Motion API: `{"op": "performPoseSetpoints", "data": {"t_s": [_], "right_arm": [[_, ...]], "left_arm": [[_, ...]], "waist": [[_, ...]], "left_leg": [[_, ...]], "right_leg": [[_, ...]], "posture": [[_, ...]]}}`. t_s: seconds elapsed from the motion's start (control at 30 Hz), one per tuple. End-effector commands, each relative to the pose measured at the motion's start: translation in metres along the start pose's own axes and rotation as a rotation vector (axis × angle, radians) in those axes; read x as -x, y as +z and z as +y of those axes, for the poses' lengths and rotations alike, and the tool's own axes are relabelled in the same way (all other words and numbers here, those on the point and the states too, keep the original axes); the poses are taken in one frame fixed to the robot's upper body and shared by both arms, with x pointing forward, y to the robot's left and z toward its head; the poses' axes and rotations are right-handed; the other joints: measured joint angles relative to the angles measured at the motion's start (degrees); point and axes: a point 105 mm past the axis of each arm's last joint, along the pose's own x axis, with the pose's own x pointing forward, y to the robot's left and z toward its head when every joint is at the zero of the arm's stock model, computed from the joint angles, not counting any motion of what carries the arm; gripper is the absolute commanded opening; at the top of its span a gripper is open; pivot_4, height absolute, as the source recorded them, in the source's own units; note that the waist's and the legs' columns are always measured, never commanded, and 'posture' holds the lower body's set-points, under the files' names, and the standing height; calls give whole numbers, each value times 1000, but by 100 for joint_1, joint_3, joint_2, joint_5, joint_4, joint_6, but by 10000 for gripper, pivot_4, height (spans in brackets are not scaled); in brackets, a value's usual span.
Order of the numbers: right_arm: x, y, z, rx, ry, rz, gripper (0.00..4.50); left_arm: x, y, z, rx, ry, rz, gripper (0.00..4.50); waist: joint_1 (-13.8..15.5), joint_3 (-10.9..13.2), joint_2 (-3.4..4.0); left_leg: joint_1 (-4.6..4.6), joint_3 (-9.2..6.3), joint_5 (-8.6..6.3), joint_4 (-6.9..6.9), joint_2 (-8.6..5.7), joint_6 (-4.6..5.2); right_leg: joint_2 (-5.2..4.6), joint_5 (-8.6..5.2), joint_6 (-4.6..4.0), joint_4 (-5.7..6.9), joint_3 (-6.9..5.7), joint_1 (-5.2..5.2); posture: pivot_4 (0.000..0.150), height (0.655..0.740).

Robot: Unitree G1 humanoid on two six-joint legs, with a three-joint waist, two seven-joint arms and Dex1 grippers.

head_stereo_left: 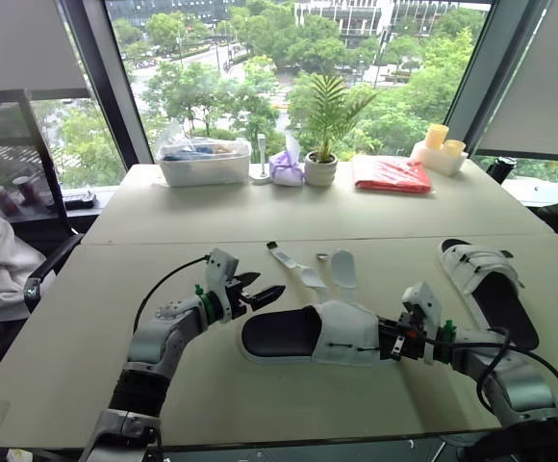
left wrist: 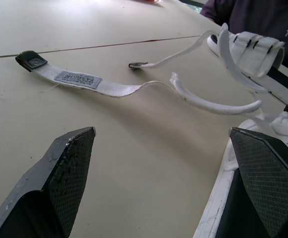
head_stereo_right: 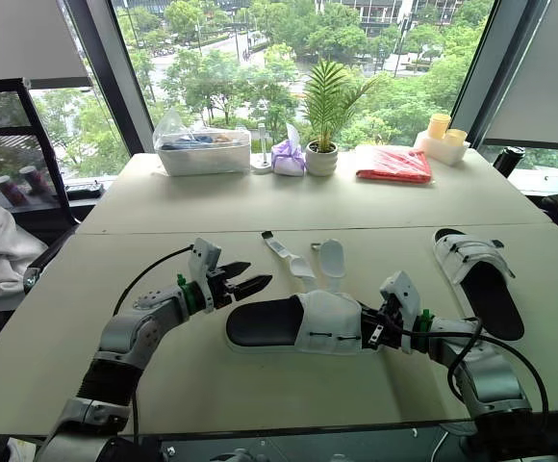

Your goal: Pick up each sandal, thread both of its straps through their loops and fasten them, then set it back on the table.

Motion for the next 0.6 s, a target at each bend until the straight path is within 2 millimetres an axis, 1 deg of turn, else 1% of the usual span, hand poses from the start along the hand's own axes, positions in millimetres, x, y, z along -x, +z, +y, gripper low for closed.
{"op": "performPoseSetpoints", "data": {"t_s": [0.03,0.17,0.23,0.37,0.47,0.6], "right_arm": [[-5,-11,3,-23,15,37,0],[-7,-10,3,-20,19,37,0],[-8,-10,2,-19,19,36,0],[-8,-10,3,-17,16,33,0],[-8,-11,4,-18,14,31,0],[-8,-12,5,-19,9,29,0]], "left_arm": [[-14,21,-3,113,-18,-61,44475],[-29,27,-2,202,-24,-62,44475],[-35,30,-5,226,-41,-63,44475],[-48,26,-12,281,-67,-18,44475],[-49,27,-16,270,-75,-8,44475],[-41,29,-21,276,-96,-6,44475]], "waist": [[12,1,-3],[-5,1,-4],[-18,1,-4],[-23,2,-5],[-29,2,-5],[-38,2,-5]], "left_leg": [[0,0,0,2,0,0],[0,0,0,4,0,0],[0,0,0,0,0,0],[0,0,0,-1,0,0],[0,0,0,1,0,0],[0,0,0,-2,0,0]], "right_leg": [[0,0,0,0,0,-2],[0,9,16,0,0,3],[1,10,19,0,0,1],[2,13,23,1,0,0],[2,13,24,1,0,1],[2,13,24,1,0,-1]], "posture": [[1500,7388],[1500,7388],[1500,7388],[1500,7388],[1500,7388],[1500,7388]]}}
